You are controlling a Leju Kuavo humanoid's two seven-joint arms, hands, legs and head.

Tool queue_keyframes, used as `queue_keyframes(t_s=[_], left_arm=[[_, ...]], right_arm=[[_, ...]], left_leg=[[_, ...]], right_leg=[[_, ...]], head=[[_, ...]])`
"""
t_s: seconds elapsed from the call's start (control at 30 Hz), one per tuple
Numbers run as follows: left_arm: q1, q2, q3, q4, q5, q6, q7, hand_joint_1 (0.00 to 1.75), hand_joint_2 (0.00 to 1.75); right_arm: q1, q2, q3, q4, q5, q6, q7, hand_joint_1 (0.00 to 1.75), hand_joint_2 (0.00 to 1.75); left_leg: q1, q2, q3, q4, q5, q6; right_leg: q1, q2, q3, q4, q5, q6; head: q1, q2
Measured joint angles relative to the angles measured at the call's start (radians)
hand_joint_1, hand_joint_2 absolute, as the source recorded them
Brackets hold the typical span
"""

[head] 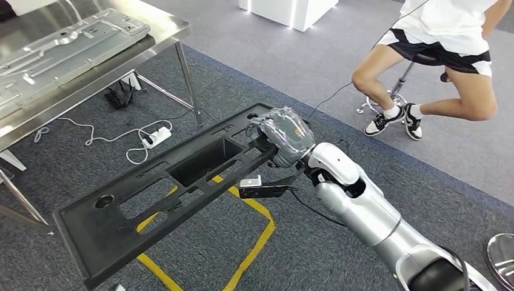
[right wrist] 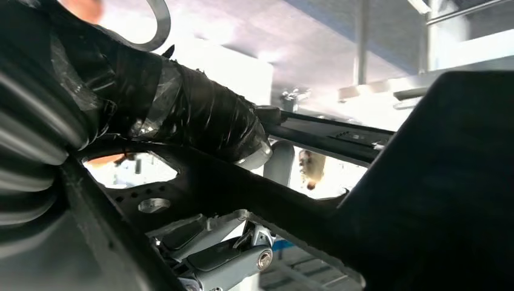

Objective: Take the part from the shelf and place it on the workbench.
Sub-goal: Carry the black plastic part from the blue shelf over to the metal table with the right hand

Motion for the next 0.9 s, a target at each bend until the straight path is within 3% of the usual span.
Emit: queue_keyframes(t_s=[0.03,0.1,0.17,0.23,0.3,0.33,0.37,0.4,0.47,0.5,0.53,0.6,0.67,0.7,0.77,0.8,0.87,0.9], left_arm=[[-0.001,0.0,-0.002,0.0,0.002,0.0,-0.001,0.0,1.75],[0.0,0.0,-0.006,0.001,0.006,0.0,-0.004,0.0,1.75],[0.0,0.003,-0.012,0.002,0.011,0.002,-0.006,0.0,1.75],[-0.006,0.006,-0.019,0.002,0.016,0.005,-0.007,0.0,1.75],[-0.008,0.007,-0.024,0.002,0.022,0.007,-0.008,0.0,1.75],[-0.007,0.007,-0.026,0.002,0.026,0.007,-0.008,0.0,1.75],[-0.005,0.007,-0.029,0.003,0.029,0.007,-0.008,0.0,1.75],[-0.003,0.008,-0.031,0.003,0.032,0.007,-0.008,0.0,1.75],[-0.004,0.008,-0.037,0.005,0.038,0.009,-0.009,0.0,1.75],[-0.006,0.009,-0.041,0.005,0.04,0.01,-0.01,0.0,1.75],[-0.007,0.01,-0.045,0.006,0.042,0.01,-0.011,0.0,1.75],[-0.009,0.013,-0.05,0.007,0.046,0.012,-0.012,0.0,1.75],[-0.008,0.015,-0.051,0.007,0.05,0.015,-0.012,0.0,1.75],[-0.01,0.016,-0.052,0.007,0.051,0.016,-0.013,0.0,1.75],[-0.015,0.017,-0.054,0.007,0.056,0.017,-0.014,0.0,1.75],[-0.016,0.017,-0.055,0.008,0.058,0.017,-0.015,0.0,1.75],[-0.016,0.017,-0.058,0.009,0.061,0.018,-0.018,0.0,1.75],[-0.016,0.017,-0.06,0.011,0.063,0.018,-0.019,0.0,1.75]], right_arm=[[-0.001,0.001,0.001,0.002,0.0,0.0,-0.001,1.75,1.75],[-0.002,0.004,0.002,0.002,0.0,-0.001,-0.006,1.75,1.75],[-0.003,0.005,0.002,0.002,0.001,-0.001,-0.009,1.75,1.75],[-0.003,0.005,0.002,0.002,0.002,-0.001,-0.01,1.75,1.75],[-0.002,0.005,0.002,0.004,0.003,-0.001,-0.01,1.75,1.75],[-0.001,0.006,0.003,0.005,0.003,0.0,-0.01,1.75,1.75],[-0.001,0.006,0.003,0.006,0.003,0.0,-0.01,1.75,1.75],[-0.001,0.006,0.003,0.007,0.004,0.0,-0.009,1.75,1.75],[-0.004,0.006,0.004,0.009,0.006,-0.001,-0.008,1.75,1.75],[-0.007,0.006,0.004,0.009,0.007,-0.001,-0.008,1.75,1.75],[-0.009,0.006,0.005,0.01,0.009,-0.002,-0.007,1.75,1.75],[-0.013,0.007,0.007,0.01,0.012,-0.002,-0.005,1.75,1.75],[-0.017,0.007,0.008,0.009,0.015,-0.002,0.001,1.75,1.75],[-0.02,0.006,0.008,0.009,0.016,-0.002,0.004,1.75,1.75],[-0.022,0.005,0.009,0.01,0.019,-0.002,0.006,1.75,1.75],[-0.022,0.005,0.009,0.012,0.021,-0.002,0.007,1.75,1.75],[-0.023,0.002,0.01,0.016,0.026,-0.001,0.008,1.75,1.75],[-0.025,0.0,0.01,0.019,0.029,-0.001,0.008,1.75,1.75]], left_leg=[[0.005,-0.011,-0.005,0.0,-0.002,-0.006],[0.01,-0.021,-0.005,-0.006,-0.005,-0.018],[0.004,0.028,-0.017,0.025,-0.02,-0.026],[0.002,0.088,-0.079,0.132,-0.052,-0.033],[0.008,0.102,-0.161,0.244,-0.067,-0.041],[0.011,0.105,-0.185,0.26,-0.049,-0.046],[0.015,0.11,-0.189,0.235,-0.01,-0.05],[0.018,0.12,-0.173,0.171,0.044,-0.053],[0.01,0.162,-0.128,0.052,0.113,-0.055],[0.004,0.18,-0.112,0.014,0.119,-0.049],[-0.003,0.191,-0.106,0.006,0.106,-0.041],[-0.006,0.175,-0.094,-0.005,0.088,-0.02],[-0.004,0.15,-0.071,-0.011,0.073,-0.004],[-0.003,0.137,-0.057,-0.014,0.066,0.003],[-0.004,0.113,-0.034,-0.018,0.051,0.013],[-0.005,0.098,-0.023,-0.018,0.042,0.016],[-0.008,0.067,0.003,-0.018,0.023,0.019],[-0.009,0.051,0.018,-0.018,0.013,0.019]], right_leg=[[0.001,0.004,0.007,-0.009,-0.01,-0.001],[0.0,-0.017,0.022,-0.029,-0.02,-0.005],[-0.005,-0.041,0.05,-0.054,-0.026,-0.013],[-0.005,-0.068,0.08,-0.069,-0.038,-0.018],[-0.006,-0.096,0.106,-0.071,-0.059,-0.017],[-0.007,-0.109,0.12,-0.071,-0.071,-0.015],[-0.007,-0.121,0.136,-0.071,-0.084,-0.012],[-0.008,-0.133,0.154,-0.071,-0.097,-0.008],[-0.007,-0.154,0.184,-0.076,-0.121,0.003],[-0.004,-0.163,0.194,-0.08,-0.129,0.009],[-0.001,-0.171,0.201,-0.084,-0.134,0.016],[0.001,-0.183,0.212,-0.077,-0.136,0.029],[-0.005,-0.16,0.193,-0.02,-0.131,0.037],[-0.008,-0.138,0.162,0.035,-0.134,0.038],[-0.008,-0.097,0.067,0.163,-0.166,0.035],[-0.006,-0.09,0.019,0.212,-0.191,0.033],[0.0,-0.086,-0.044,0.236,-0.218,0.026],[0.005,-0.082,-0.057,0.207,-0.202,0.02]], head=[[-0.001,0.0],[0.0,0.0],[-0.003,0.0],[-0.005,0.0],[-0.005,0.0],[-0.005,0.0],[-0.005,0.0],[-0.005,0.0],[-0.007,0.0],[-0.009,0.0],[-0.01,0.0],[-0.011,0.0],[-0.011,0.0],[-0.01,0.0],[-0.01,0.0],[-0.01,0.0],[-0.01,0.0],[-0.01,0.0]])
